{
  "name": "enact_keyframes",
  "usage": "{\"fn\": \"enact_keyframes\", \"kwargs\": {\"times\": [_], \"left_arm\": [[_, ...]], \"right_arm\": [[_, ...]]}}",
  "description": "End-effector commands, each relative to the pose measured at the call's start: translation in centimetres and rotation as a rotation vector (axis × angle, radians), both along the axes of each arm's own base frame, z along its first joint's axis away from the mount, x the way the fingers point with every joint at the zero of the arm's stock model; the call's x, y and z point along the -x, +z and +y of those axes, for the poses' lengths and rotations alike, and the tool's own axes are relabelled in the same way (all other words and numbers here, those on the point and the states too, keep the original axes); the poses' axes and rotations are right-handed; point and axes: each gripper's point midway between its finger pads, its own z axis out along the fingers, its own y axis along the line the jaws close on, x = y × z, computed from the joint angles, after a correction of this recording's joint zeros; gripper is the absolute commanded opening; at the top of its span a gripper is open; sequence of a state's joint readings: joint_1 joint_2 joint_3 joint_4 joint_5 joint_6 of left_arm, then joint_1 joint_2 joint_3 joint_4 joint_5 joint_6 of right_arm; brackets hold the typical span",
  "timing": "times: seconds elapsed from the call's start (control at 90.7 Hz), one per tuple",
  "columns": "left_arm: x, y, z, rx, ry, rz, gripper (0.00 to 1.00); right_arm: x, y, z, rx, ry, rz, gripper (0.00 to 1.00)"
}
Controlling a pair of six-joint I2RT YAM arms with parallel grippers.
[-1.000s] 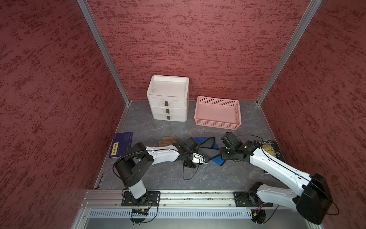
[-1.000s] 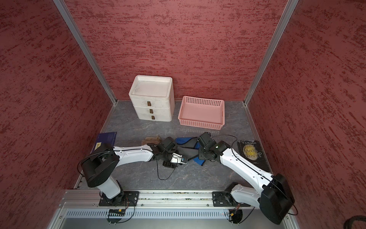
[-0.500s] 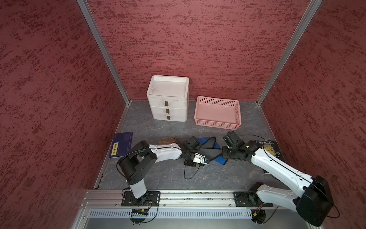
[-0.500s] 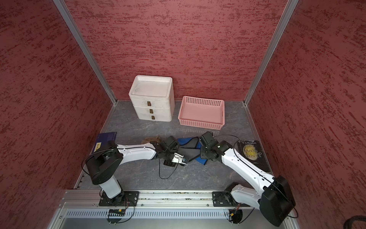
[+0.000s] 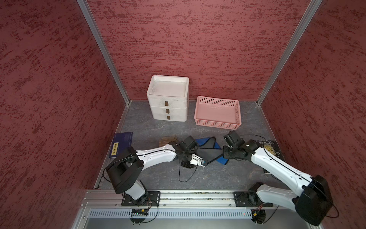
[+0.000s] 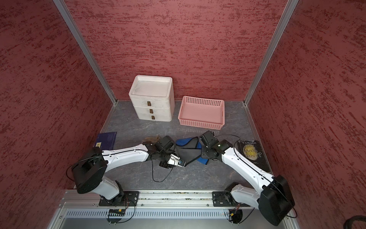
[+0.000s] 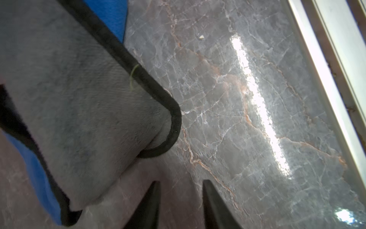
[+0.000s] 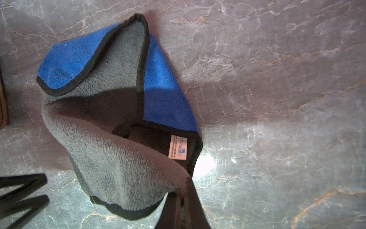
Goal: Fold the square dishcloth
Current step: Flatten out the cleaning item at the center of the board.
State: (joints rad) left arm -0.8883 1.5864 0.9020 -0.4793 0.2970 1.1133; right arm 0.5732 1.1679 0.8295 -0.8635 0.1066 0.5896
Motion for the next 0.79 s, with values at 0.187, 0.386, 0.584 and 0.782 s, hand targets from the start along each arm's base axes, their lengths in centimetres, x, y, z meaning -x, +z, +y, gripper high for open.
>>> {"fn": "enact_keyframes", "kwargs": {"times": [0.187,0.386,0.584,0.782], "left_arm": [[-0.3,-2.5,-1.8,-0.048,-0.104,0.031,0.58],[-0.9,-2.8,-2.8,-0.051,-0.117,0.024,0.55],[0.4,-1.9,-1.7,-0.064,-0.173,0.031,0.53],[-0.1,-3.0,-2.7,-0.088,-0.187,0.029,0.53]], "right_arm": [[-0.6,0.6,-0.9,0.025,-0.028,-0.016,0.0],[-0.6,0.1,-0.9,0.024,-0.03,-0.005,0.0],[-0.6,-0.2,-1.1,0.03,-0.037,0.006,0.0],[-0.7,-0.2,-1.1,0.029,-0.049,0.012,0.0]]}}
